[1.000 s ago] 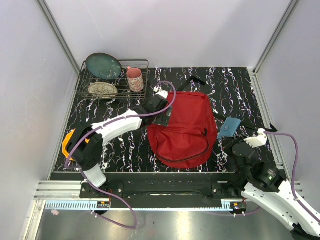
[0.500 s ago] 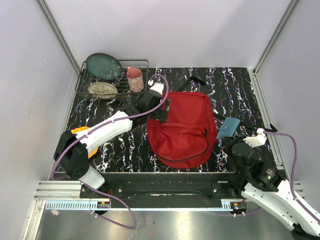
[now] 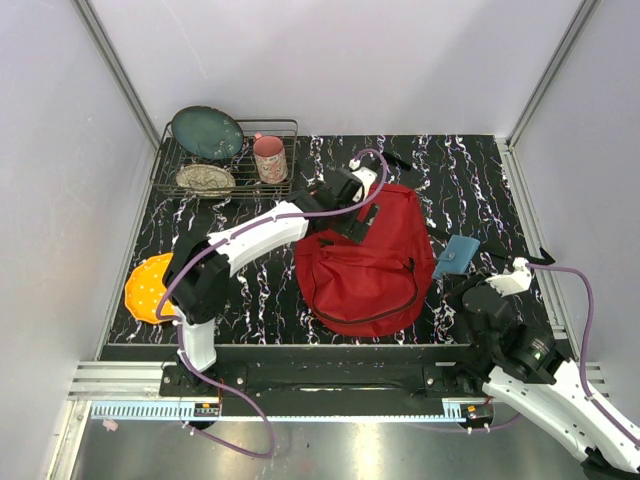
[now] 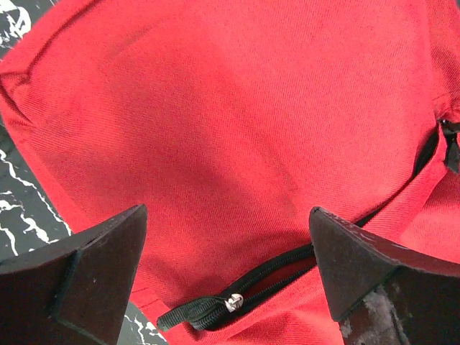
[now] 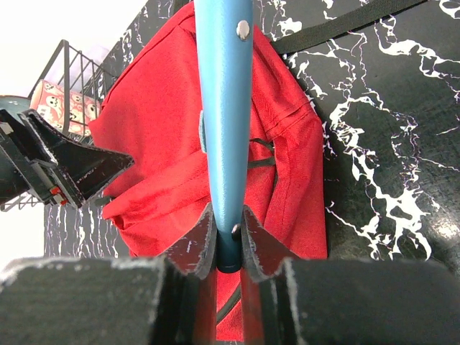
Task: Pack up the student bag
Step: Place the personal item in the student bag.
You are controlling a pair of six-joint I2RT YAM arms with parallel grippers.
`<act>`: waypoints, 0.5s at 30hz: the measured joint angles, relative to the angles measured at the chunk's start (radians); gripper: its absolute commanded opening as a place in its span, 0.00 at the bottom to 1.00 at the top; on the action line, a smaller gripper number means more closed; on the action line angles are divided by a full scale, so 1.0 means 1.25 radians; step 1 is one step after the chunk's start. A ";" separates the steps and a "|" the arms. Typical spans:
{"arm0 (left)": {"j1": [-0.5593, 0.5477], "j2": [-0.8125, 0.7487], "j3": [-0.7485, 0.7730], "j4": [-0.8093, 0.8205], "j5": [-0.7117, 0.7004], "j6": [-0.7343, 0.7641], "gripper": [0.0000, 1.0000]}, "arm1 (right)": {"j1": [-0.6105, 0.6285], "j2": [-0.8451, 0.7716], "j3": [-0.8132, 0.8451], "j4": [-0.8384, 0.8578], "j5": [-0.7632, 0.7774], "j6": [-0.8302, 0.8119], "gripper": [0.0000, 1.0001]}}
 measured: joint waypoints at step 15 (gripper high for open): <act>-0.010 0.047 0.010 -0.032 0.091 -0.112 0.52 | 0.000 0.009 -0.006 0.004 -0.002 0.005 0.10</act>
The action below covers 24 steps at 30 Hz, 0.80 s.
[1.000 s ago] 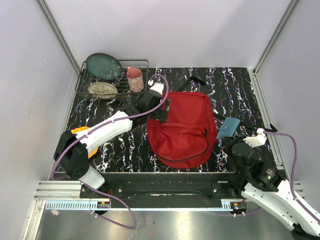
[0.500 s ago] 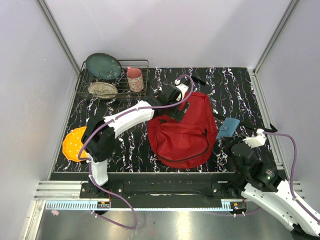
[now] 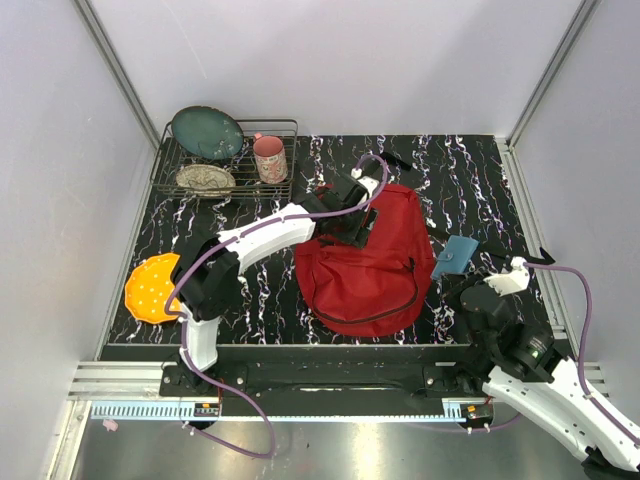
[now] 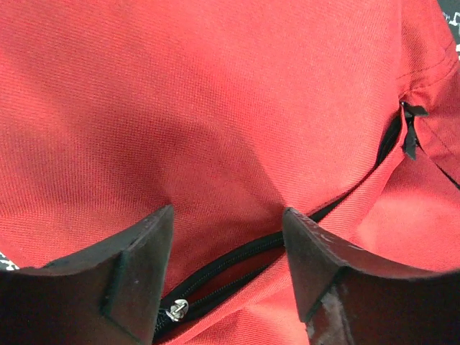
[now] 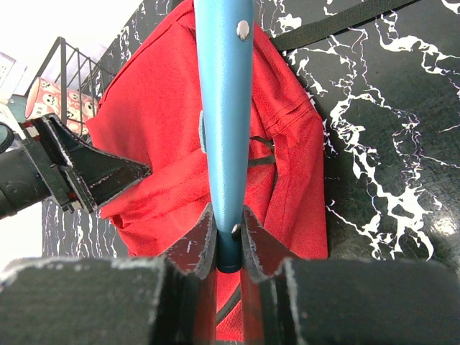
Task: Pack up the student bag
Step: Place the personal item in the student bag.
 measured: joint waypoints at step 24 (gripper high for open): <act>-0.007 0.009 -0.001 0.035 0.049 -0.014 0.75 | 0.000 0.047 -0.014 0.055 -0.041 0.000 0.11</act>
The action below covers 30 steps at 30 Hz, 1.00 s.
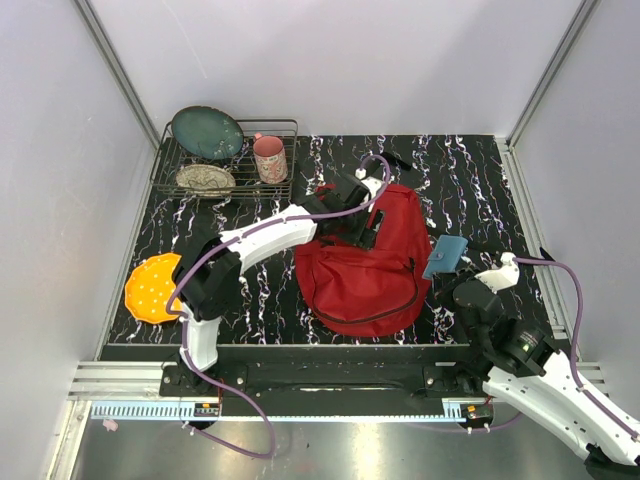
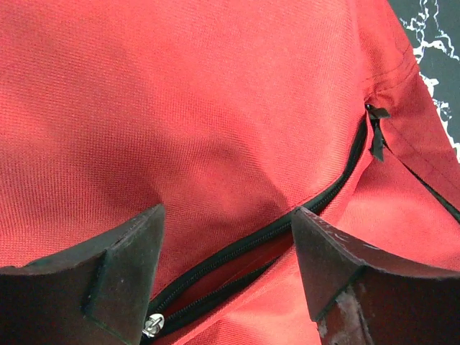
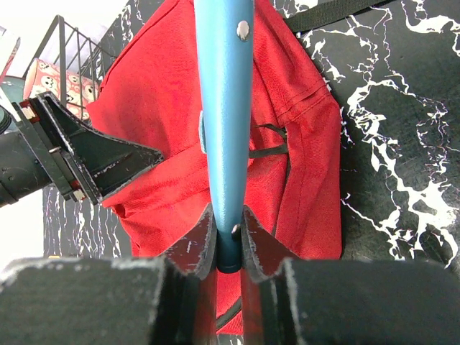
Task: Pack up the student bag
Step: Place the personal item in the student bag.
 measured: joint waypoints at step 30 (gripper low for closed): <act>-0.094 -0.081 -0.175 0.128 -0.248 0.080 0.81 | 0.000 0.006 -0.013 0.020 -0.020 0.000 0.13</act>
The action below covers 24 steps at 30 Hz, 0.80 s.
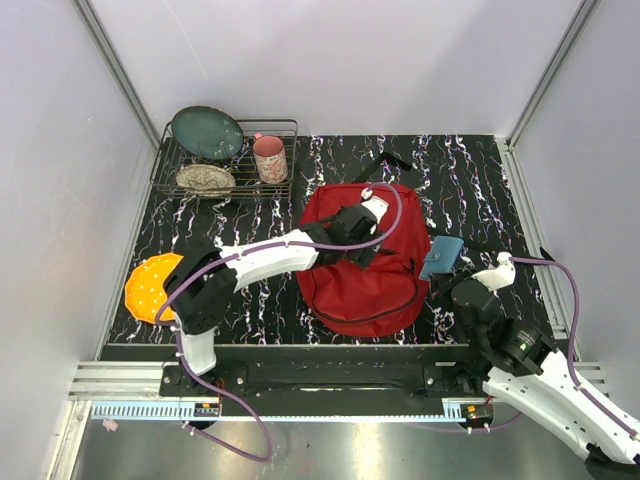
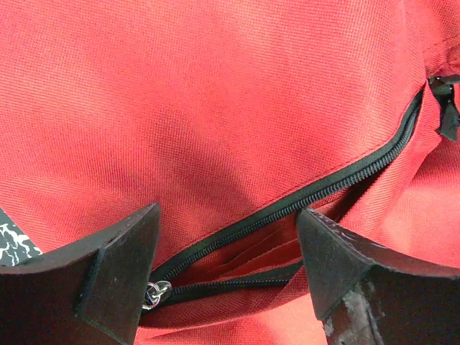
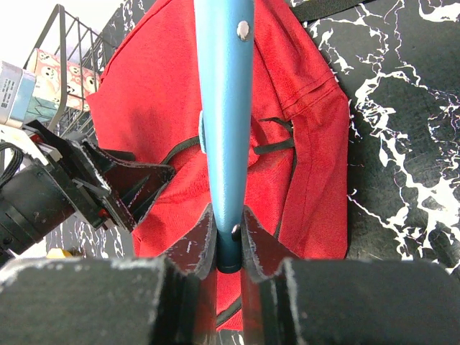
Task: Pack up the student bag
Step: Place the personal item in the student bag.
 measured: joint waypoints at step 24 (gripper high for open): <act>-0.009 0.031 0.008 0.082 -0.046 0.050 0.13 | 0.000 -0.004 -0.006 0.000 -0.001 0.000 0.17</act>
